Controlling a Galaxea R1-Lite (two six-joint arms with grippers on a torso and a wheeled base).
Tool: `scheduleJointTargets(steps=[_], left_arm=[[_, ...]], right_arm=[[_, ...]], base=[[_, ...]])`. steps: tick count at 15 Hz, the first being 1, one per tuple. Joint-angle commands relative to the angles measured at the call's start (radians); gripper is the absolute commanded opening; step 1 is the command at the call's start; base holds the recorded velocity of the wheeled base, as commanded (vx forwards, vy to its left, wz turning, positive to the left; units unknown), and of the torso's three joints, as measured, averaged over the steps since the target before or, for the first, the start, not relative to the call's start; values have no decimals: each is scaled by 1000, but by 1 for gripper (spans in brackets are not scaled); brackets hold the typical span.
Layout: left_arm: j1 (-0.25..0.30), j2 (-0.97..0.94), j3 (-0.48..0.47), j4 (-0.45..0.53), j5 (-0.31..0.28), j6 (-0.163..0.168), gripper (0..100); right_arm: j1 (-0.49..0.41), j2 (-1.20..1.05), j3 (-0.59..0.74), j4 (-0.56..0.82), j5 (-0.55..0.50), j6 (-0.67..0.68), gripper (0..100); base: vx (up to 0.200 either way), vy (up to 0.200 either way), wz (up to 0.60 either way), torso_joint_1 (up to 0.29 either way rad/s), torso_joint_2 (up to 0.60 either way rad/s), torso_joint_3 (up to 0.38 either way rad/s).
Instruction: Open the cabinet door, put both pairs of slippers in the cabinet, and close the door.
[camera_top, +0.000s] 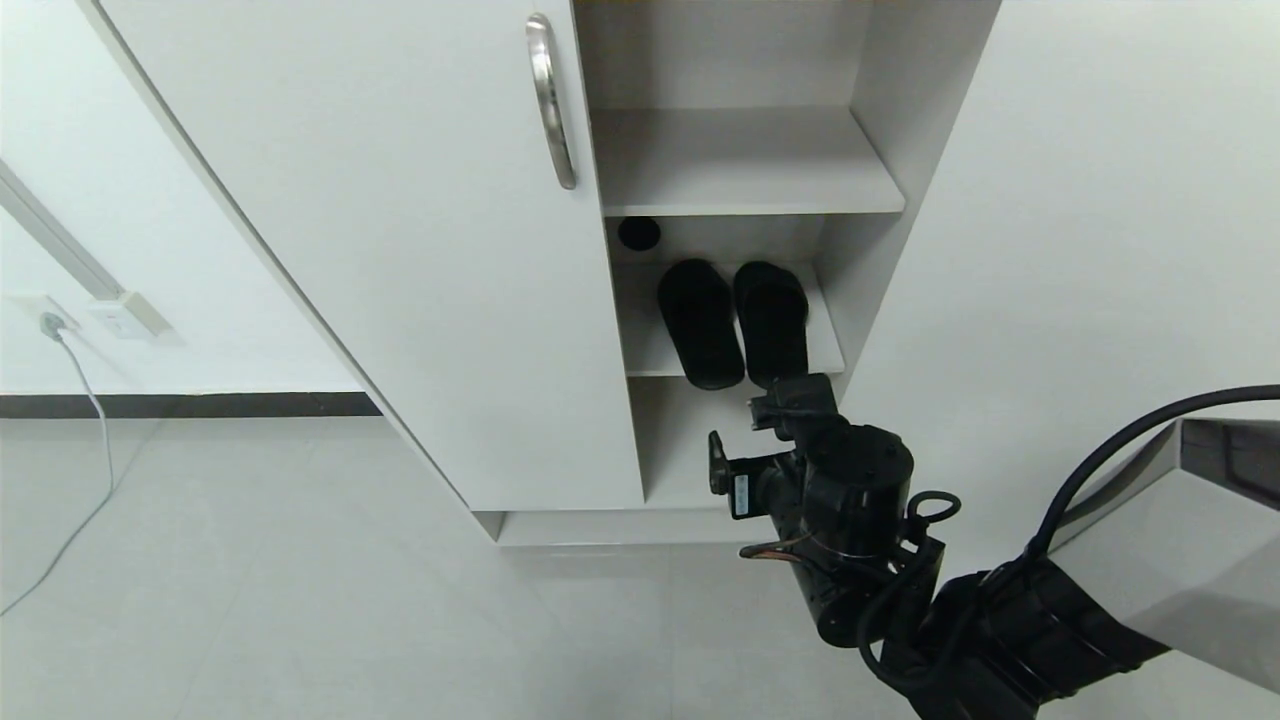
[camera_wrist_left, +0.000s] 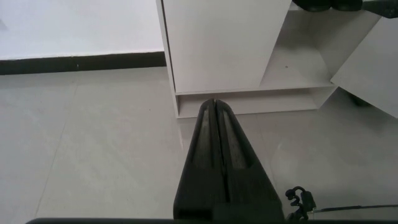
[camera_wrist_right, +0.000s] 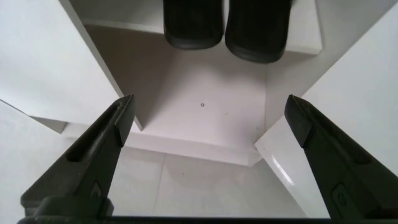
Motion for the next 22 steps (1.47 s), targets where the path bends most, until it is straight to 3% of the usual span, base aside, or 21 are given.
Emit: scheduleJointTargets(steps=[1, 22], left_arm=[[0, 1, 0, 0, 0, 0, 0], [0, 1, 0, 0, 0, 2, 0]], right_arm=[[0, 4, 3, -1, 0, 0, 100], [-4, 6, 82, -1, 11, 0, 100]], base=[[0, 0, 0, 2, -2, 203], [0, 0, 0, 3, 2, 177]])
